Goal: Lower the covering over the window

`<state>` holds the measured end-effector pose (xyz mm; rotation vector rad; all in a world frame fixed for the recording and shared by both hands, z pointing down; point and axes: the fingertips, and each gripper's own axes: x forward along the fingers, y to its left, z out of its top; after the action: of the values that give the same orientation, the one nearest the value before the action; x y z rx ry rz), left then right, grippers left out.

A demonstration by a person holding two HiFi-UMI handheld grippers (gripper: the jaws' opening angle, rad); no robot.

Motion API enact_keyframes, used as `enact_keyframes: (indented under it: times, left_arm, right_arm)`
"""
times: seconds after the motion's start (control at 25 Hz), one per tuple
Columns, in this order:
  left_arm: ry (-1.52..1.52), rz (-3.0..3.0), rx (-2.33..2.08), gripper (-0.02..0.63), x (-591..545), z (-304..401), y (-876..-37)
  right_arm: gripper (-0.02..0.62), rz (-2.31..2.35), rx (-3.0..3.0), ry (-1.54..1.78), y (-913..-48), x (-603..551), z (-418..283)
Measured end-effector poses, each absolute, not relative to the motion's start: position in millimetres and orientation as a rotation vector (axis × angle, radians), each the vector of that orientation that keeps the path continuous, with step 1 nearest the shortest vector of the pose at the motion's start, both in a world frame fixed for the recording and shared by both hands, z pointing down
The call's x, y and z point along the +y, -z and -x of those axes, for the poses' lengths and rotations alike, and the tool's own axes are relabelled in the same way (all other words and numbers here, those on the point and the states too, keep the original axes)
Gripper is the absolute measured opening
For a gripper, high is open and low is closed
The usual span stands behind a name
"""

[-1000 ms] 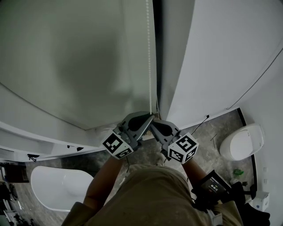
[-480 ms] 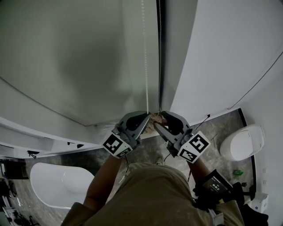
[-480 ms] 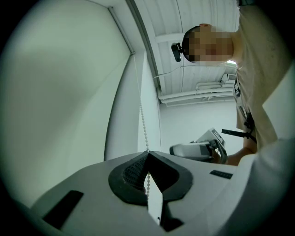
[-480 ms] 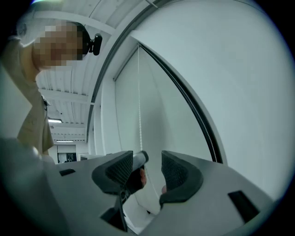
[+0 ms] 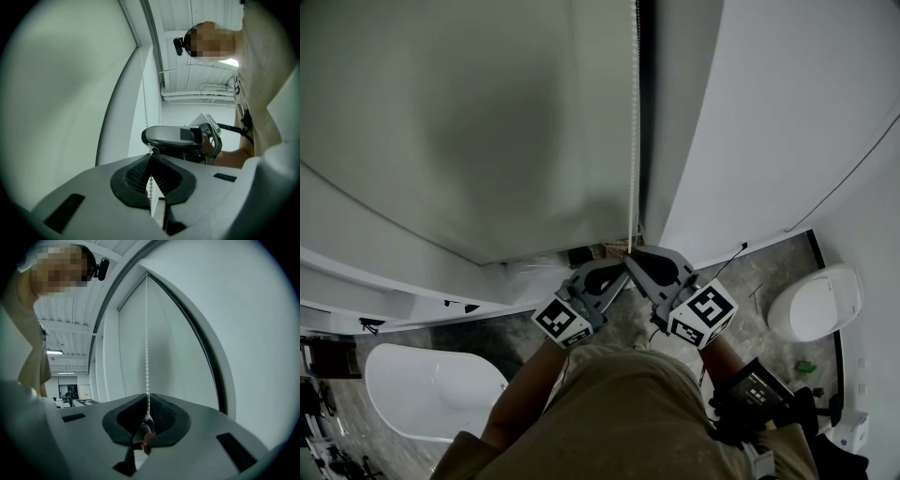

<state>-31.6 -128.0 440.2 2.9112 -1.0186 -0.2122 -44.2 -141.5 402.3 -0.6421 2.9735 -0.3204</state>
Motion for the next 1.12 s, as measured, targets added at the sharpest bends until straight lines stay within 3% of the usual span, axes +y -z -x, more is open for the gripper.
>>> enact_keyframes:
  times: [0.24,0.4,0.56,0.68,0.76,1.12]
  left_arm:
    - [0.299,-2.851,-0.926,0.018,-123,39,-435]
    - [0.462,-2.849,-0.928,0.075,-123,53,-411]
    - [0.371,-2.982,-1.036,0.078,-135,40,-378]
    - [0.321,-2.955,-1.078,0.075,-152,34,-370]
    - [0.332,-2.931,-1.089,0.031,-158,39,-371]
    - [0.265,-3.052,-1.153,0.025,-156,42,-371]
  right_arm:
    - [0.008,0.679,2.935,0.356,-405,-145,46]
    - [0.008,0.723,2.889,0.376,-408,-154,37]
    - [0.008,0.729,2.938,0.424,-433,-153,41]
    - [0.008,0.705,2.937,0.503,-450,-149,43]
    - [0.008,0.69,2.932,0.511,-450,-149,45]
    - [0.019,0.438,3.064,0.428,-446,-132,45]
